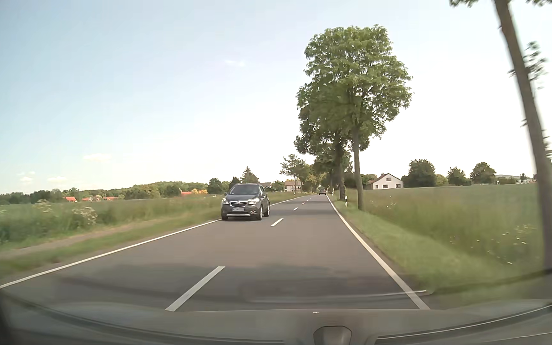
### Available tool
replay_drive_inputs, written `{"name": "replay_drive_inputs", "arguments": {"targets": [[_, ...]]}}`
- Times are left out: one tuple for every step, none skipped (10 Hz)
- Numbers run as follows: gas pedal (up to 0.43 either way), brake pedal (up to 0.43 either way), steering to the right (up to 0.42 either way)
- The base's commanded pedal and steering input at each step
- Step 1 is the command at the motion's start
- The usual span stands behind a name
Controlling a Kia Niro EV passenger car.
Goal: Follow the waypoints while adhering to traffic rules and regulations
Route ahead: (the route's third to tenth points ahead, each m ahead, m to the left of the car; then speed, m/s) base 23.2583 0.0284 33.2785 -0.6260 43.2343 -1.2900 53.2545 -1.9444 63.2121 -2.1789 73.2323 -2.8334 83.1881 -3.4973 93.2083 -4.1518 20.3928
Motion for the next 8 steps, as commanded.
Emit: {"name": "replay_drive_inputs", "arguments": {"targets": [[0.461, 0.006, 0.015], [0.461, 0.006, 0.015], [0.461, 0.006, 0.015], [0.461, 0.006, 0.014], [0.461, 0.006, 0.013], [0.449, 0.006, 0.013], [0.449, 0.006, 0.012], [0.449, 0.006, 0.01]]}}
